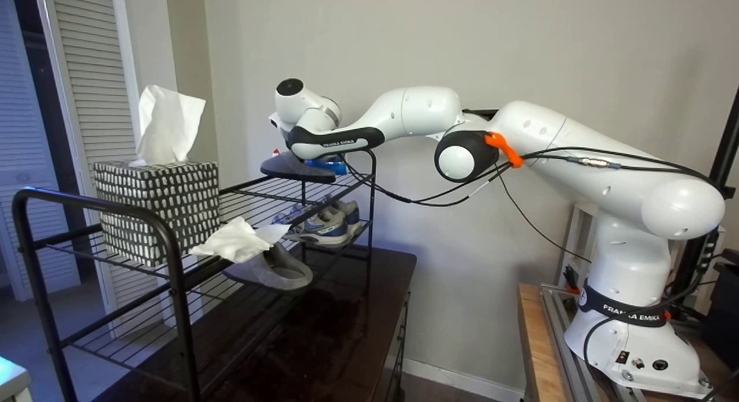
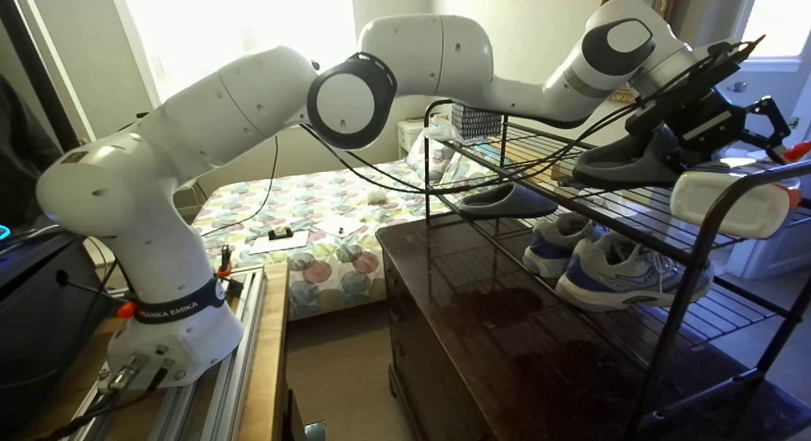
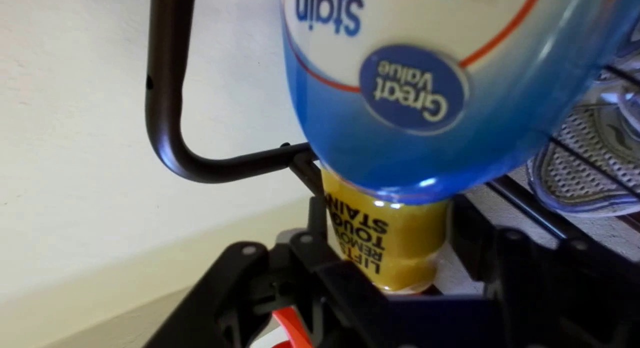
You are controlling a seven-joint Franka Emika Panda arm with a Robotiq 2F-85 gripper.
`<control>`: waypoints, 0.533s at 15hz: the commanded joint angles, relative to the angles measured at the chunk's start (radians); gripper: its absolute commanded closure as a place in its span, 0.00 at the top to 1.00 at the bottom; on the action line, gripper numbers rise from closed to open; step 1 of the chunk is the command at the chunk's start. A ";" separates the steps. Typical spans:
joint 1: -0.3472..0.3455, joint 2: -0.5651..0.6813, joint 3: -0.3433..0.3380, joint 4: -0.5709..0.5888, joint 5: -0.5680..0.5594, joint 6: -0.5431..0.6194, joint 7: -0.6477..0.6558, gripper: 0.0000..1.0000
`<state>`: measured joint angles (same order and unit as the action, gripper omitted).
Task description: Place the blue spray bottle upright.
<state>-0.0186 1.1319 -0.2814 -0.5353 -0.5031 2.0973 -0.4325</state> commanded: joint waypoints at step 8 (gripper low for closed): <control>0.010 -0.009 -0.022 0.052 0.021 -0.068 0.020 0.30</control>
<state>-0.0092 1.1383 -0.3055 -0.5160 -0.4990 2.0774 -0.4224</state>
